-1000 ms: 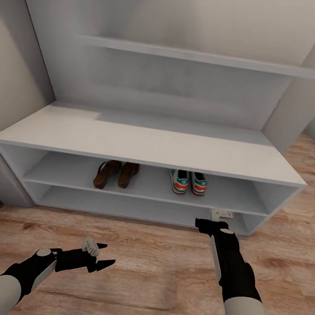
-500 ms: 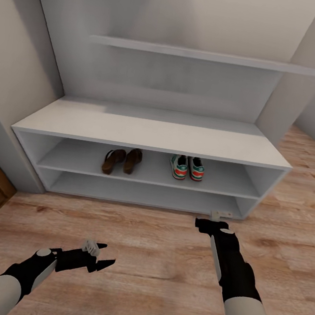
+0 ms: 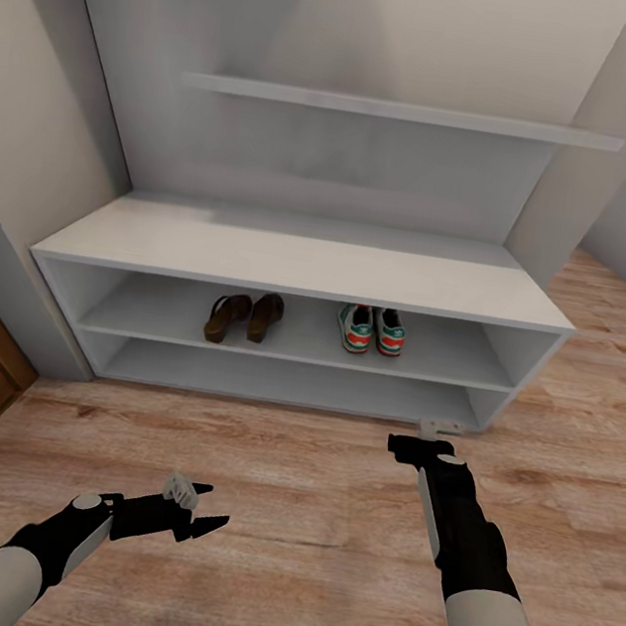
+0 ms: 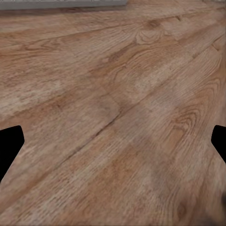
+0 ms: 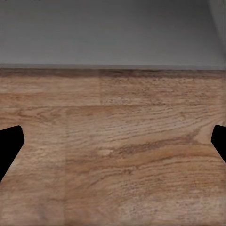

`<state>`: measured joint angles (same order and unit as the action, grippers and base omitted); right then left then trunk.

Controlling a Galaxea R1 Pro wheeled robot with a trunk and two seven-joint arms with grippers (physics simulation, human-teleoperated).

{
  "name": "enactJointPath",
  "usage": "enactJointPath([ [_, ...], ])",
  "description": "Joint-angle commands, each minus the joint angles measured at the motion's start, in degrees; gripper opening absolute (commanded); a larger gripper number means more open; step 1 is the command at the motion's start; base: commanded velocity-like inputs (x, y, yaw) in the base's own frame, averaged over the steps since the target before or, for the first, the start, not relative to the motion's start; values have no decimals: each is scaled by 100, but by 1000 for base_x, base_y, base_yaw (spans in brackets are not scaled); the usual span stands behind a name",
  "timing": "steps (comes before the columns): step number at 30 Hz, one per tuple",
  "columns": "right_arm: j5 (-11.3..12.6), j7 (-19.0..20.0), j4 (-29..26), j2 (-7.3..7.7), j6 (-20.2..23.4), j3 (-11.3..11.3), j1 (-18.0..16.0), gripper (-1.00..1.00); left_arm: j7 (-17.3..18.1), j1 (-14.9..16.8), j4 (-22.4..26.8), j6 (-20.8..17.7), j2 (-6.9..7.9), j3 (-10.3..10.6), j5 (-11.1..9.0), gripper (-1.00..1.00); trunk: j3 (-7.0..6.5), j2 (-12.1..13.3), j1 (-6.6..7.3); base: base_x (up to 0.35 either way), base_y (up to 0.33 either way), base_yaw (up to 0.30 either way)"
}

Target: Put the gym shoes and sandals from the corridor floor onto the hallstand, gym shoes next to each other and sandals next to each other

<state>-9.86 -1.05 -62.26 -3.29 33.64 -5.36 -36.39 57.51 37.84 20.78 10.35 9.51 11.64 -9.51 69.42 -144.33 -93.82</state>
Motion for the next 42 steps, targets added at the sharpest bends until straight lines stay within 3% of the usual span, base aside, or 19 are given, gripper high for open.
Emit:
enactJointPath([
  [1, -42, 14, -6, -5, 29, -9, -1, 100, -2, 4, -4, 26, 7, 48, -51, 100, -4, -2, 1, 0, 0, 0],
  [11, -42, 12, -9, -5, 29, -9, 0, 100, -3, 4, -4, 25, 7, 48, -51, 100, -74, -2, 1, -12, 0, 0],
  [22, -42, 8, -7, -5, 29, -9, -2, 100, -3, 4, -4, 21, 7, 48, -51, 100, -82, -2, 1, -208, 0, 0],
  [37, -42, 15, 47, -5, 26, -16, 0, 100, -3, 4, -5, 24, 12, 48, -51, 100, -82, -2, 1, -23, 0, 0],
  [42, -38, 63, 463, 1, -405, -19, -1, 100, -3, 4, -11, 24, 11, 48, -51, 100, -82, -2, 1, 0, 0, 0],
])
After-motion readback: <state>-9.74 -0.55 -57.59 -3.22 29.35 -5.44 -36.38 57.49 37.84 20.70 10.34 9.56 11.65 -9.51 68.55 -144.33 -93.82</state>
